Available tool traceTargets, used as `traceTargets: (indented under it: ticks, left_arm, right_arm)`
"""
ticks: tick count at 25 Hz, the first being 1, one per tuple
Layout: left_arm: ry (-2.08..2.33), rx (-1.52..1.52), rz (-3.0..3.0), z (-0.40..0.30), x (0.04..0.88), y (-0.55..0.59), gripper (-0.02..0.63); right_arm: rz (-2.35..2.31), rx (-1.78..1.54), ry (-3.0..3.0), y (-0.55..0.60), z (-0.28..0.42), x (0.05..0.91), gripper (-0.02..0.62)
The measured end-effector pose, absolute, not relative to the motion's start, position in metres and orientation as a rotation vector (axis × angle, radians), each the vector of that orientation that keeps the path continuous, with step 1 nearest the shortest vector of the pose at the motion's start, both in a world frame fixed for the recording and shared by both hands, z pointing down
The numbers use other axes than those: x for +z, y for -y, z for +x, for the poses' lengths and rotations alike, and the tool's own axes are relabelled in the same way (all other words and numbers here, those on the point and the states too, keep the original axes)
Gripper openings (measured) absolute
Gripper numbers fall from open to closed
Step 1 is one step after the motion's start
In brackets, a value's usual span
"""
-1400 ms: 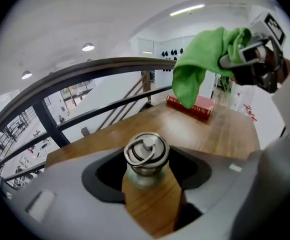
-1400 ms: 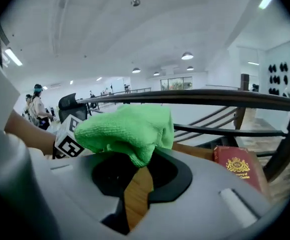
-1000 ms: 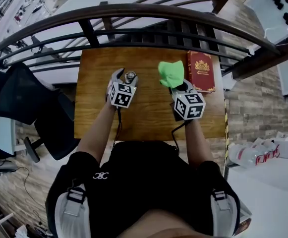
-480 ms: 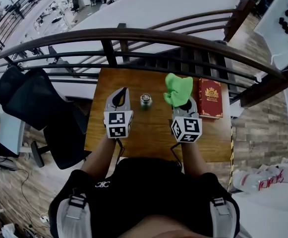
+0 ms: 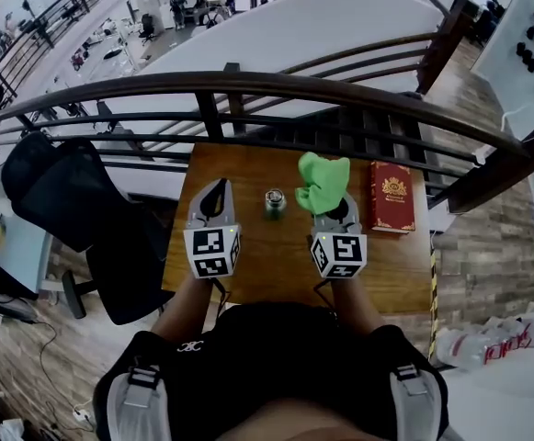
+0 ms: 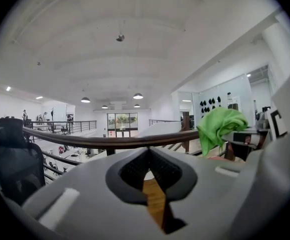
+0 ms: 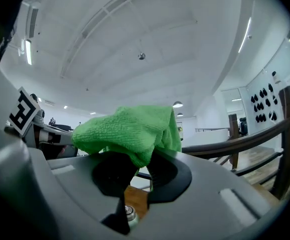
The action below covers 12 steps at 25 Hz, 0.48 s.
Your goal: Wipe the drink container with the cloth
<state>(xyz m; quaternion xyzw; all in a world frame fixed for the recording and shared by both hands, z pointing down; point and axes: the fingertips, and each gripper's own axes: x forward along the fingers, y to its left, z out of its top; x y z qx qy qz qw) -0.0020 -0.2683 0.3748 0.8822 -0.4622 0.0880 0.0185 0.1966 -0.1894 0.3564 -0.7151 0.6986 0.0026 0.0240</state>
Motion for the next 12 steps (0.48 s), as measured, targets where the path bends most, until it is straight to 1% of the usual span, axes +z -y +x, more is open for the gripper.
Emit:
traceTargets:
  ticks: [12]
  left_arm:
    - [1.376, 0.277, 2.748, 0.0024, 0.3771, 0.2657, 0.054]
  right_arm:
    - [-2.206, -0.049, -2.215, 0.1943, 0.1858, 0.3687, 0.055]
